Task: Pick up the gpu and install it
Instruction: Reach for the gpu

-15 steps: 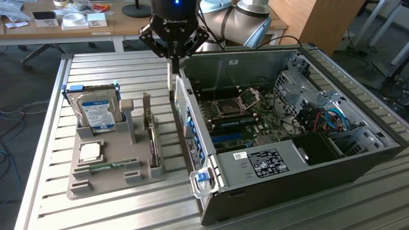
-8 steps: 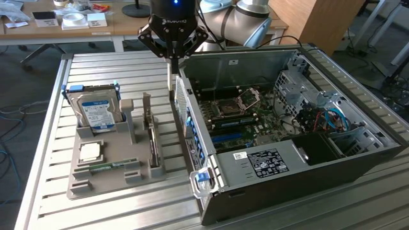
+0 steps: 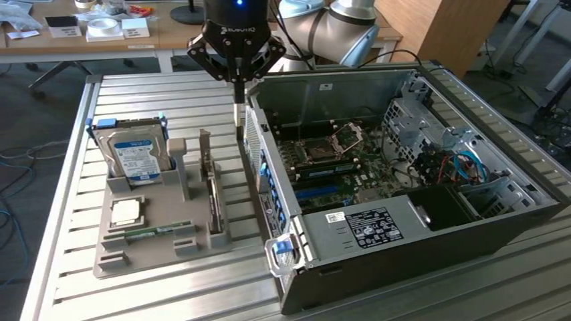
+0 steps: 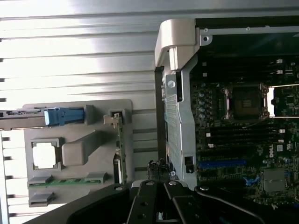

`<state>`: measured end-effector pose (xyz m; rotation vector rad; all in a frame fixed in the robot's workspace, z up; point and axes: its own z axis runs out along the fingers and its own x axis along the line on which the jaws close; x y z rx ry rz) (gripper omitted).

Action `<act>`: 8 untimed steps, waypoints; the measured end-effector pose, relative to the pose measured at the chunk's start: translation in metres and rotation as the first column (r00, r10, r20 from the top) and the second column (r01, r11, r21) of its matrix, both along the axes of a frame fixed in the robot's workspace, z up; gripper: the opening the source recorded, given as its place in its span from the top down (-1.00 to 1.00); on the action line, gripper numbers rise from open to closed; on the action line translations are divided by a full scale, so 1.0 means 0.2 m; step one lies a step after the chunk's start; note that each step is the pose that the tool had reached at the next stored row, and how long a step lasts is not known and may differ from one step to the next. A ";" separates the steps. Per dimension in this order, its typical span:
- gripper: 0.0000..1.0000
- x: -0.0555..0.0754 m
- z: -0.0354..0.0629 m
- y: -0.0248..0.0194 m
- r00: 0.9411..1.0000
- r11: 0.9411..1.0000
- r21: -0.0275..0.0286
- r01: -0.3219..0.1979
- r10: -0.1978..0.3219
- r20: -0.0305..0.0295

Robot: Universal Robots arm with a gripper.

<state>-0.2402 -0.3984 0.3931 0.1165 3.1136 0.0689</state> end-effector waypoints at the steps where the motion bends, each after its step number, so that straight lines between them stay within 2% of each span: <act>1: 0.79 -0.01 0.000 0.000 1.000 1.000 0.000 0.000 0.000 0.000; 8: 0.79 -0.05 0.000 0.000 1.000 1.000 0.000 0.000 0.000 0.000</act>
